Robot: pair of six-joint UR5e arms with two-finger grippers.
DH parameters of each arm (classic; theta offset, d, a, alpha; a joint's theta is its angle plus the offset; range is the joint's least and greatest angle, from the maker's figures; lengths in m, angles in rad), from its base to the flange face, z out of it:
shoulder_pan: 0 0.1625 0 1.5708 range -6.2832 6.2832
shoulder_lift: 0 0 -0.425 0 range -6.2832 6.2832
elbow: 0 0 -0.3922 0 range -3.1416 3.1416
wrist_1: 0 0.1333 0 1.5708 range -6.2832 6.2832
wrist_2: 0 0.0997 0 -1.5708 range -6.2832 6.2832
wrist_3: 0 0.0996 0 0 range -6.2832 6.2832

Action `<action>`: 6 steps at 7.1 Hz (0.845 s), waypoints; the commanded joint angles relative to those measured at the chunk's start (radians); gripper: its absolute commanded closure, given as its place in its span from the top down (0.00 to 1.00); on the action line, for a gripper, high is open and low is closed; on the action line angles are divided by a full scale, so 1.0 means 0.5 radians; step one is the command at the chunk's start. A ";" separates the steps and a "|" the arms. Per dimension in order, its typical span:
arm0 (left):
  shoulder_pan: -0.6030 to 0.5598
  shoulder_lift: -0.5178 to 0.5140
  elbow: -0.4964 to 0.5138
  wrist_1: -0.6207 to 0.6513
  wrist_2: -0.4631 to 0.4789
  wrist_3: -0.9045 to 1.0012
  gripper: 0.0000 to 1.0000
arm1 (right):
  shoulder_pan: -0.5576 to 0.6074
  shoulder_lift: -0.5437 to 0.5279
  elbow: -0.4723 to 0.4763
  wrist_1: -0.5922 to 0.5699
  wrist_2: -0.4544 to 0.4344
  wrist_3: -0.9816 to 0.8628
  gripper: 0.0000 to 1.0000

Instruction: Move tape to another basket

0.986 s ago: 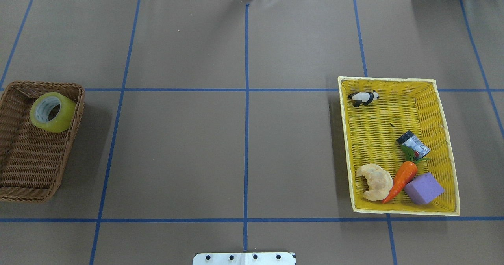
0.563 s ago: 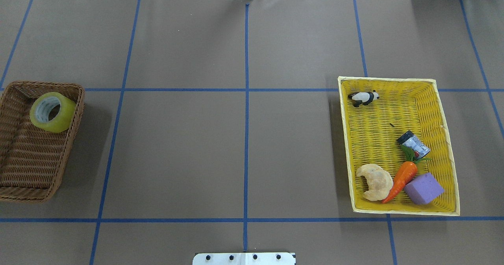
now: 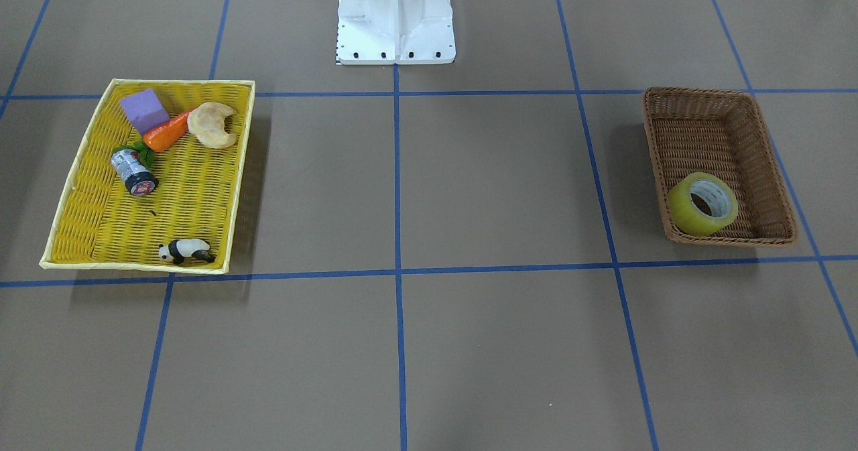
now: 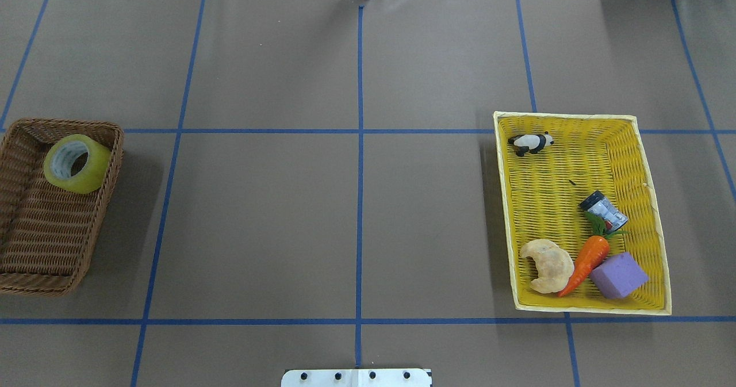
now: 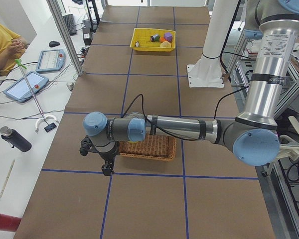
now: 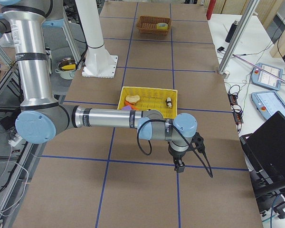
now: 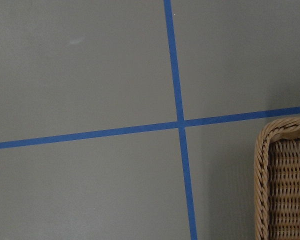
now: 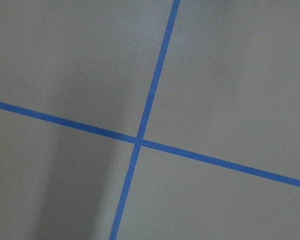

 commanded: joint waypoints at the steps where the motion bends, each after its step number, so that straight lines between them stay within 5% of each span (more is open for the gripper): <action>1: -0.002 0.005 -0.035 -0.017 -0.007 -0.007 0.99 | 0.000 -0.055 -0.001 -0.003 -0.060 0.007 1.00; 6: 0.004 0.012 -0.053 -0.036 -0.007 0.021 0.99 | 0.025 -0.098 0.002 0.000 -0.054 0.010 1.00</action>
